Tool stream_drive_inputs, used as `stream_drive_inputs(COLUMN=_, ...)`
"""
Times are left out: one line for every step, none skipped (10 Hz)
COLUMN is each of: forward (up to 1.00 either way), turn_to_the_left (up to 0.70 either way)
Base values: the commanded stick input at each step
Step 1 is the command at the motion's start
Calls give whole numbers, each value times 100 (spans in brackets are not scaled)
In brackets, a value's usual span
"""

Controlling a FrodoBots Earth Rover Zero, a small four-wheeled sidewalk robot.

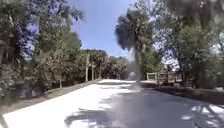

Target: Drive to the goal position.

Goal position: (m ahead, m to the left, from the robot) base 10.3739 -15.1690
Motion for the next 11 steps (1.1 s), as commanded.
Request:
stream_drive_inputs(forward=70, turn_to_the_left=0)
stream_drive_inputs(forward=70, turn_to_the_left=0)
stream_drive_inputs(forward=70, turn_to_the_left=0)
stream_drive_inputs(forward=70, turn_to_the_left=0)
stream_drive_inputs(forward=70, turn_to_the_left=0)
stream_drive_inputs(forward=70, turn_to_the_left=0)
stream_drive_inputs(forward=70, turn_to_the_left=0)
stream_drive_inputs(forward=70, turn_to_the_left=0)
stream_drive_inputs(forward=70, turn_to_the_left=0)
stream_drive_inputs(forward=70, turn_to_the_left=0)
stream_drive_inputs(forward=70, turn_to_the_left=0)
